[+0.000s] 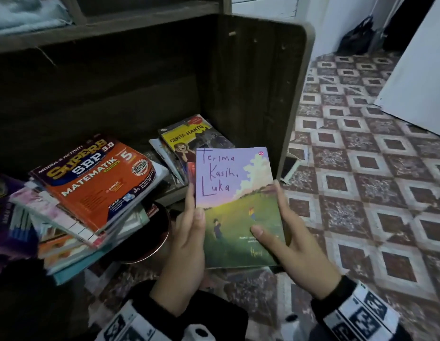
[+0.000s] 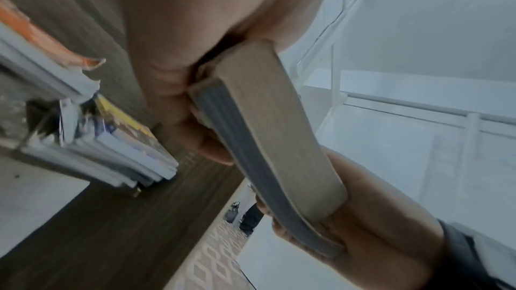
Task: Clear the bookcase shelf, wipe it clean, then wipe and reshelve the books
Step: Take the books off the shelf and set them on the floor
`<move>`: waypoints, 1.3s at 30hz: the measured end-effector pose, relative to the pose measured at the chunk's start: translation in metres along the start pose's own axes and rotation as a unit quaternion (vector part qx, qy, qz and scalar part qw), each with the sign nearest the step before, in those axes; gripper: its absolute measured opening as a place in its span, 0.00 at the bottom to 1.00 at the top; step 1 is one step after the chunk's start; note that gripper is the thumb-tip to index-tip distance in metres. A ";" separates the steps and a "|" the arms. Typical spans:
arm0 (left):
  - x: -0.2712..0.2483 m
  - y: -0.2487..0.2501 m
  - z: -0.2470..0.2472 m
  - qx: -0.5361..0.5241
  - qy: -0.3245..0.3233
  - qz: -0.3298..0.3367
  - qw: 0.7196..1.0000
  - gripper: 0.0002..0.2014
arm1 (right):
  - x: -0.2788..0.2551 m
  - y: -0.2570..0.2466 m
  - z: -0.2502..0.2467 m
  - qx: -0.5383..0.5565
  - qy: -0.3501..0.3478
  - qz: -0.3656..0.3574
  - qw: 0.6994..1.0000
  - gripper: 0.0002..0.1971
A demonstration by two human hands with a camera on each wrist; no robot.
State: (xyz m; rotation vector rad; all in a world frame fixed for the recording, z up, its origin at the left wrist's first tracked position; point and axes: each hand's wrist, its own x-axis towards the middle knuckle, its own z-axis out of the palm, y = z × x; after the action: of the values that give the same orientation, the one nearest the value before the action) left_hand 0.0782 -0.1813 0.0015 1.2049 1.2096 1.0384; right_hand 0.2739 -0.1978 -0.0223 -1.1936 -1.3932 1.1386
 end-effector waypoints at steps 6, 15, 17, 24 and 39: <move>-0.025 -0.010 0.050 -0.004 -0.082 0.013 0.997 0.21 | -0.065 0.003 -0.033 0.044 0.083 0.026 0.995 0.40; 0.013 -0.076 0.161 0.092 -0.244 -0.046 0.964 0.25 | -0.105 0.069 -0.125 0.039 0.213 0.119 0.969 0.41; 0.027 -0.097 0.176 0.083 -0.287 -0.087 0.950 0.27 | -0.105 0.096 -0.135 0.036 0.225 0.139 0.964 0.39; 0.061 -0.209 0.185 0.154 -0.323 -0.201 0.912 0.31 | -0.104 0.223 -0.129 0.030 0.188 0.257 0.947 0.38; 0.071 -0.339 0.177 0.232 -0.336 -0.352 0.842 0.35 | -0.118 0.360 -0.091 0.108 0.173 0.422 0.883 0.40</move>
State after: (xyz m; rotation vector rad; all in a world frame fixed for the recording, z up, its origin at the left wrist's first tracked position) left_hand 0.2469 -0.1651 -0.3488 1.1755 1.1909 -0.2505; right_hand 0.4148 -0.2758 -0.3774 -1.7944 -0.4228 1.5058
